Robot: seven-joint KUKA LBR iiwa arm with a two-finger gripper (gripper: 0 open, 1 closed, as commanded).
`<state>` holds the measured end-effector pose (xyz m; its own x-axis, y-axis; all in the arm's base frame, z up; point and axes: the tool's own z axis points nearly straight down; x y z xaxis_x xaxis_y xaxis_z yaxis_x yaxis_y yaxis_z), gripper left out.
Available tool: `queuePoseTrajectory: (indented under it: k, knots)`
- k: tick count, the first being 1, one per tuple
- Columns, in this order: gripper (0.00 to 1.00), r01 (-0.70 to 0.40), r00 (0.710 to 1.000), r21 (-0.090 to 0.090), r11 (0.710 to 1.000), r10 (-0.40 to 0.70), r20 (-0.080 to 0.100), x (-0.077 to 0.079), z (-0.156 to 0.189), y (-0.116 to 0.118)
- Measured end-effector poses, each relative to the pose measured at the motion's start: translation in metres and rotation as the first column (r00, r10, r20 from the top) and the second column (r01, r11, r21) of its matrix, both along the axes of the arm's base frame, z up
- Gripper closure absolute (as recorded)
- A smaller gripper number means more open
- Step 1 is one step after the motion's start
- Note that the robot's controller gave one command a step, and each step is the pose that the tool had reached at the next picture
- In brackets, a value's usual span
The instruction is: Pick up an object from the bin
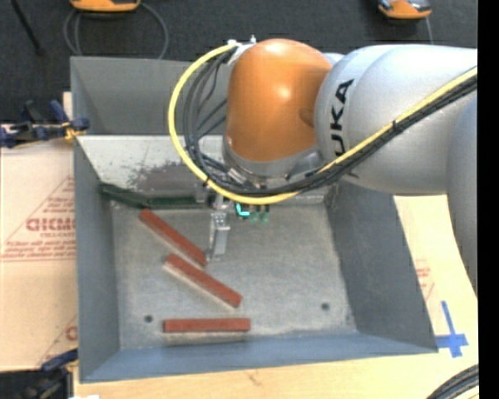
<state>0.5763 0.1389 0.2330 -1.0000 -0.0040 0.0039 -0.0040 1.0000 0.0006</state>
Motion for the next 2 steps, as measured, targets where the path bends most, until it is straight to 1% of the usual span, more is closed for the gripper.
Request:
queuePoseTrajectory:
  k: [1,2]
  knots:
    - [0.0,0.144,0.99,-0.003,0.99,-0.144,-0.002,-0.035,-0.132,-0.033]
    - [0.0,0.33,0.944,-0.001,0.944,-0.33,0.003,-0.05,-0.164,-0.06]
